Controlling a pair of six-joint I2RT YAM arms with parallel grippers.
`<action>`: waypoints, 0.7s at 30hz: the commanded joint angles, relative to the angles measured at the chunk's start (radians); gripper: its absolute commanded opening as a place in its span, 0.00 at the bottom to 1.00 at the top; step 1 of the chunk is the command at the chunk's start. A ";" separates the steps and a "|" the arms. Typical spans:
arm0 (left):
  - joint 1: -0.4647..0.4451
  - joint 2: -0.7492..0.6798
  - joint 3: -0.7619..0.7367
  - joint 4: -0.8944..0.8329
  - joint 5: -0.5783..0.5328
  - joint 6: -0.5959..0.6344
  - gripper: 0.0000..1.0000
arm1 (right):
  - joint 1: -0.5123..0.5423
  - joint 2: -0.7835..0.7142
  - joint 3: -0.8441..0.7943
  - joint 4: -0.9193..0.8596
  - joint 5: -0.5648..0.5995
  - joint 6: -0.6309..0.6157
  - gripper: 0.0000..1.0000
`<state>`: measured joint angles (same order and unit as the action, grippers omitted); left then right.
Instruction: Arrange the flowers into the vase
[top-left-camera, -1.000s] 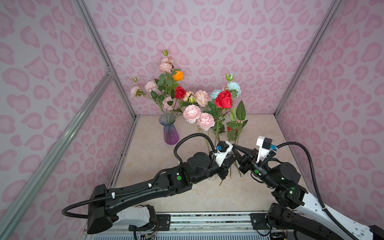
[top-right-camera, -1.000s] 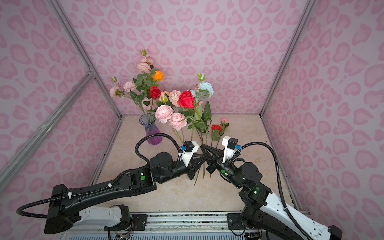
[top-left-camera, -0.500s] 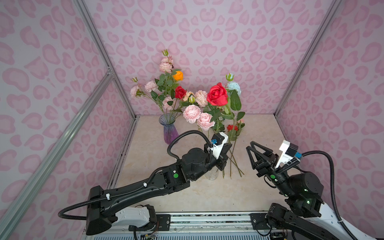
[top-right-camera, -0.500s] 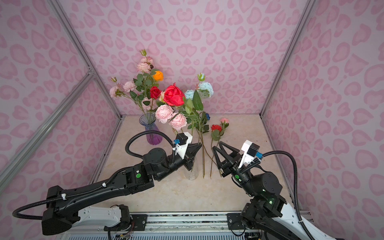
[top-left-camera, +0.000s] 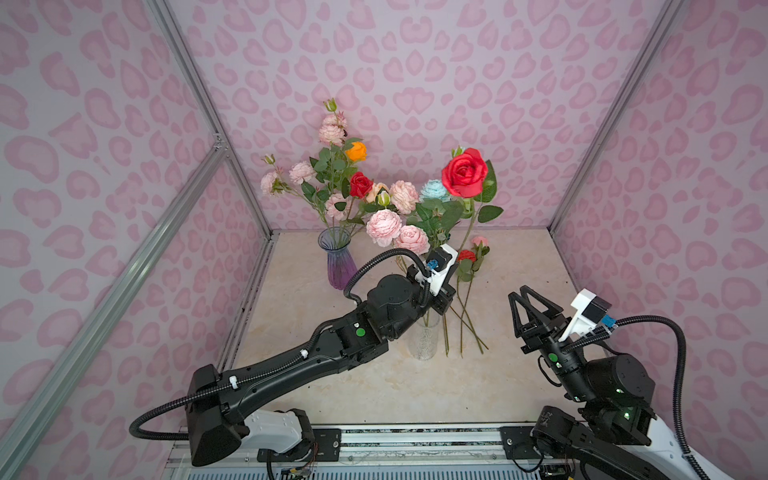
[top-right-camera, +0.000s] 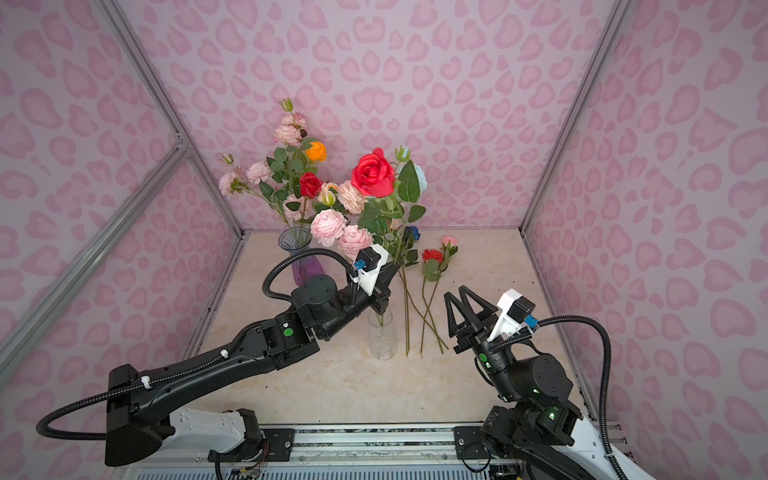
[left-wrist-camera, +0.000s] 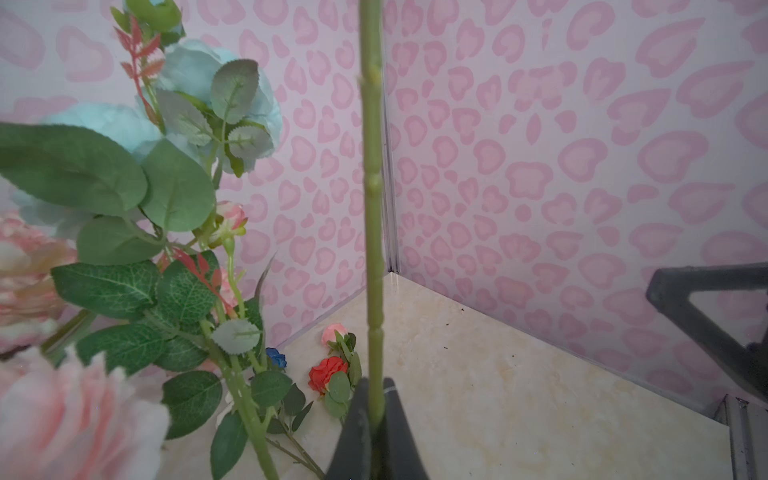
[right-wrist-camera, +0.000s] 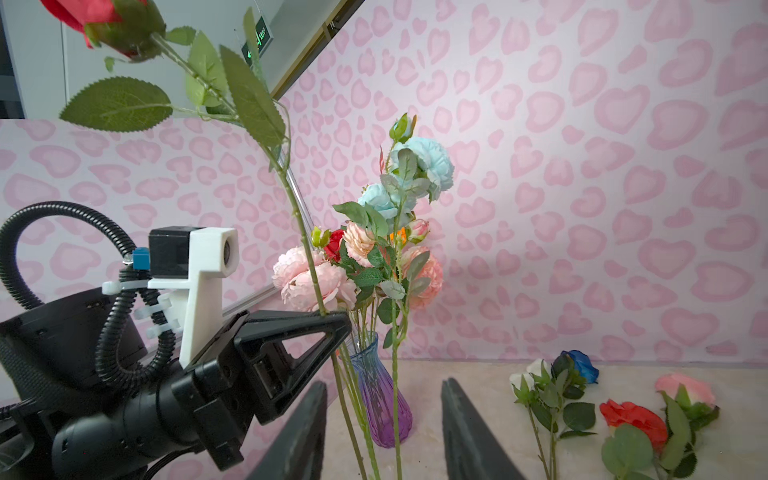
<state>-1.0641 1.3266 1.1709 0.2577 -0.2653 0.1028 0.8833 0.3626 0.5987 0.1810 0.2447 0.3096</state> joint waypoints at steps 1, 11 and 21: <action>0.001 0.001 -0.036 0.081 0.015 -0.051 0.04 | -0.001 -0.004 -0.012 -0.002 0.028 -0.022 0.46; 0.001 0.003 -0.143 0.115 -0.026 -0.152 0.04 | -0.004 0.021 -0.025 0.003 0.038 -0.018 0.47; 0.002 0.027 -0.202 0.097 -0.052 -0.207 0.04 | -0.062 0.055 -0.046 0.003 0.016 0.036 0.50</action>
<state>-1.0626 1.3472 0.9775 0.3157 -0.3042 -0.0792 0.8356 0.4164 0.5606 0.1696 0.2821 0.3145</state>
